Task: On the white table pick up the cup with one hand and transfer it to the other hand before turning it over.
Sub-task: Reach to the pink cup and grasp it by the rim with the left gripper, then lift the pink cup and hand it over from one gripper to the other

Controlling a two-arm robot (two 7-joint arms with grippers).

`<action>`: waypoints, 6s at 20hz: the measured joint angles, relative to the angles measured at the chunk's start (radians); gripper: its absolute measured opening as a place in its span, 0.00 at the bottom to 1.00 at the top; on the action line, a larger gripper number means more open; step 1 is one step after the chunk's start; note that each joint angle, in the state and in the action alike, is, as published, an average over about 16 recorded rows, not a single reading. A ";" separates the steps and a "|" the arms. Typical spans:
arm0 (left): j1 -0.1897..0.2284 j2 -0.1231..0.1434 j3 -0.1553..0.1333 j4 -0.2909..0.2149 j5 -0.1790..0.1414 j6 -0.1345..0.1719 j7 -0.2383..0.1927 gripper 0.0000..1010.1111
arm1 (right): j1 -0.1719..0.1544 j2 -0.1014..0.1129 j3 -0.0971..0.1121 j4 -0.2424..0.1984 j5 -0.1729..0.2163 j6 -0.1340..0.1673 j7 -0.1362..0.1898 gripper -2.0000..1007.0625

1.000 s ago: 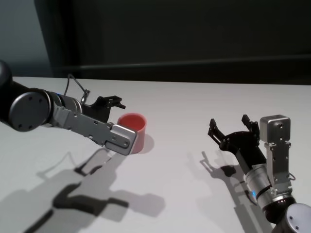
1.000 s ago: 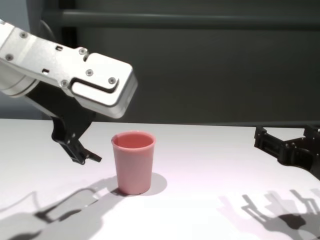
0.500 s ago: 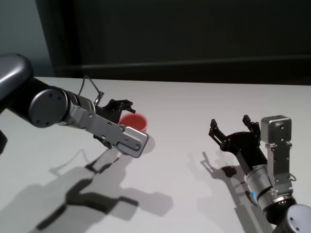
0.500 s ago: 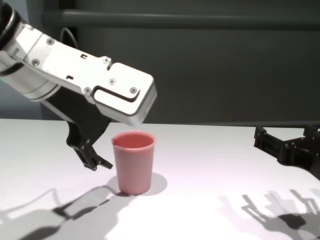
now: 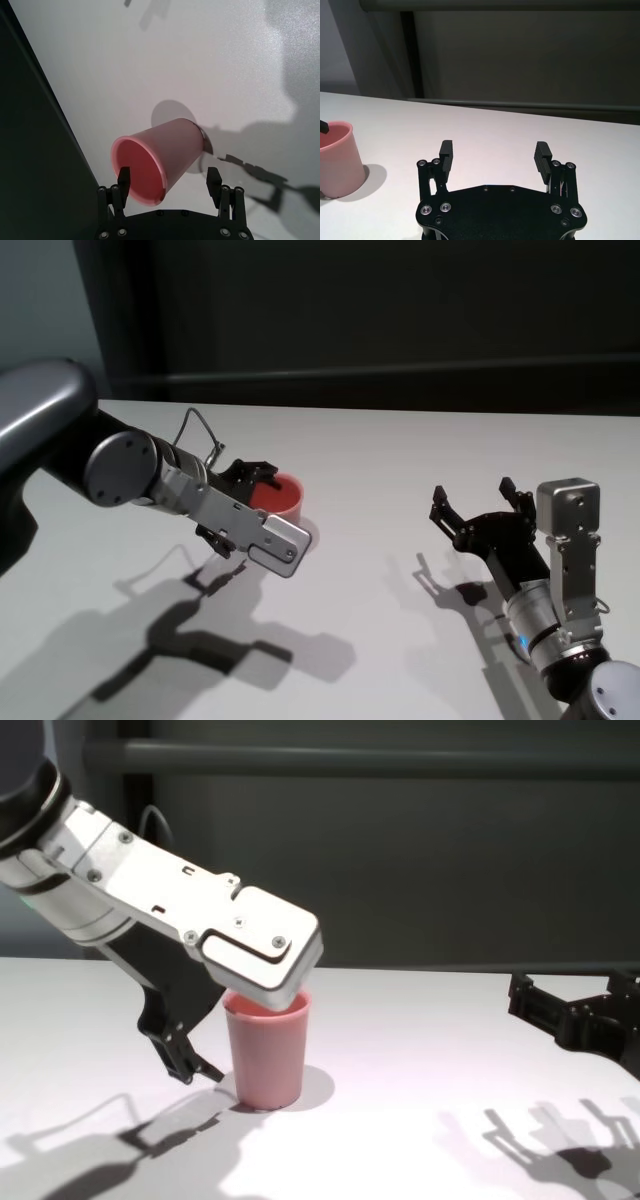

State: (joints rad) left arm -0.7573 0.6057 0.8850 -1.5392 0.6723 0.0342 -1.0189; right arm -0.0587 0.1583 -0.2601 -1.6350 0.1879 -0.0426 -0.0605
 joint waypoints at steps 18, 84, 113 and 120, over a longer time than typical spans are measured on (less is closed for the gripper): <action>-0.029 -0.018 0.056 0.062 -0.004 0.022 0.001 0.93 | 0.000 0.000 0.000 0.000 0.000 0.000 0.000 1.00; 0.129 -0.064 -0.292 0.228 -0.912 -0.283 0.207 0.04 | 0.000 0.000 0.000 0.000 0.000 0.000 0.000 1.00; 0.021 -0.202 -0.241 0.383 -1.097 -0.320 0.095 0.04 | 0.000 0.000 0.000 0.000 0.000 0.000 0.000 1.00; 0.018 -0.212 -0.235 0.394 -1.100 -0.320 0.096 0.04 | 0.000 0.000 0.000 0.000 0.000 0.000 0.000 1.00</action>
State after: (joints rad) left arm -0.7395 0.3940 0.6499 -1.1449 -0.4282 -0.2862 -0.9228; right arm -0.0587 0.1583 -0.2601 -1.6351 0.1879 -0.0426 -0.0605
